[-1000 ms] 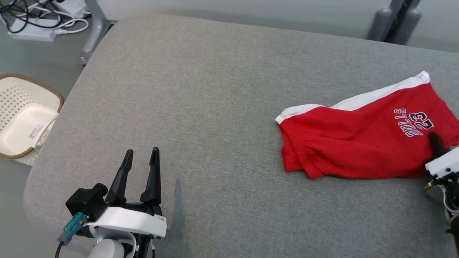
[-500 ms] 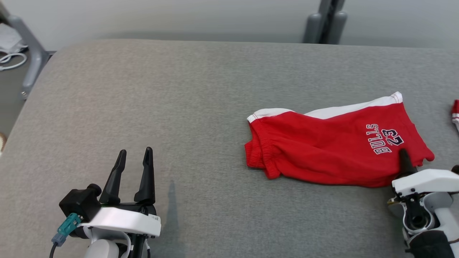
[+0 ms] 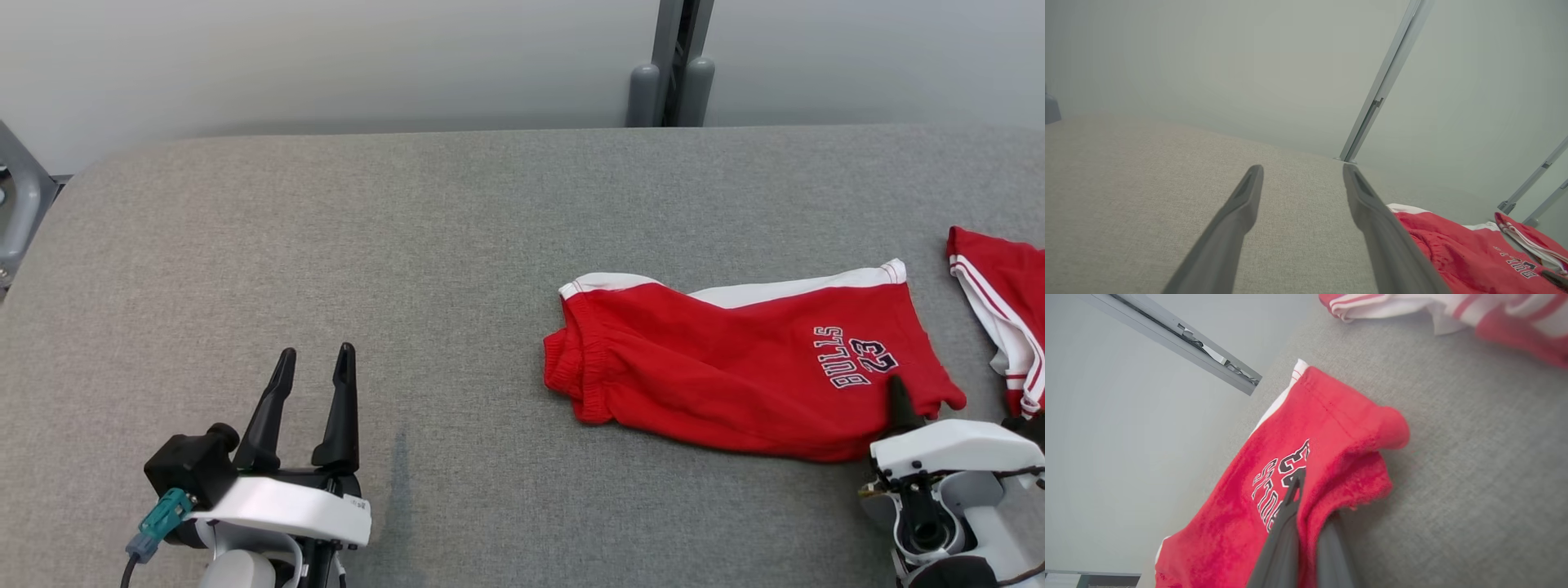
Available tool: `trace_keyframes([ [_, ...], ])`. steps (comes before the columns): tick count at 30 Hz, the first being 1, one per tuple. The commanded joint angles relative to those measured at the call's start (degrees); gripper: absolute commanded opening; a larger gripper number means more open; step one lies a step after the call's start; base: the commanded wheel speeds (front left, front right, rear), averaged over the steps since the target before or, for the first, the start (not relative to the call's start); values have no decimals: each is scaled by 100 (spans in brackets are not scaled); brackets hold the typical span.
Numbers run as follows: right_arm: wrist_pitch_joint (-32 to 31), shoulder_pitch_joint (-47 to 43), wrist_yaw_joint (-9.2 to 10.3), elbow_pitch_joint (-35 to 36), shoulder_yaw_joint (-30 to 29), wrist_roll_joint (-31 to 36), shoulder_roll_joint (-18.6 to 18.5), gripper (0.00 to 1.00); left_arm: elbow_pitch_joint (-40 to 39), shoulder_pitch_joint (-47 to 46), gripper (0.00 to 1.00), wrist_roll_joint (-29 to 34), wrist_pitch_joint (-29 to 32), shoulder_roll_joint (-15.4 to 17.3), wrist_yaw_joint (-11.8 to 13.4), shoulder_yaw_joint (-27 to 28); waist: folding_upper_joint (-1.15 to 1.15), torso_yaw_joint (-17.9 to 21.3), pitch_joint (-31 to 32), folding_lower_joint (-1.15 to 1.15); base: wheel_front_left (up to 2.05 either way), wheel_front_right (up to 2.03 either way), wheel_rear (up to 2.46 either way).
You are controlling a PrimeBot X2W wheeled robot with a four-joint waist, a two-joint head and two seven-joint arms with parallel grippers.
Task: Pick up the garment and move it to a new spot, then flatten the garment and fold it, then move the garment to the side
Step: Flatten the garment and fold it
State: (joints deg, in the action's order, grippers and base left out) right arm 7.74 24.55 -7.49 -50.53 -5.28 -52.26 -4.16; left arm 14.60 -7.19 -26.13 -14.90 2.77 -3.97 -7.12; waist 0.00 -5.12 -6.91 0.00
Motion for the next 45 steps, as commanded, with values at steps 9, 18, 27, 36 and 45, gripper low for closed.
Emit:
trace_keyframes([
  [9,16,-168,0,907,435,-245,-8,0,-64,182,100,81,-23,27,-38,80,0,-244,131,0,0,0,0],
  [18,-156,-345,-1,1752,1233,-510,47,0,-40,241,100,69,-23,28,-44,35,0,-437,252,0,0,0,0],
  [27,-187,-490,-1,2581,2304,-755,-44,0,-20,302,100,24,-23,29,-13,-5,0,-708,255,0,0,0,0],
  [36,564,-342,-1,2326,1946,-687,-314,0,-50,357,100,-14,-23,27,22,51,0,-842,178,0,0,0,0],
  [45,746,136,-1,1926,1902,594,-352,0,-29,197,100,-57,-23,28,47,-66,0,-848,34,0,0,0,0],
])
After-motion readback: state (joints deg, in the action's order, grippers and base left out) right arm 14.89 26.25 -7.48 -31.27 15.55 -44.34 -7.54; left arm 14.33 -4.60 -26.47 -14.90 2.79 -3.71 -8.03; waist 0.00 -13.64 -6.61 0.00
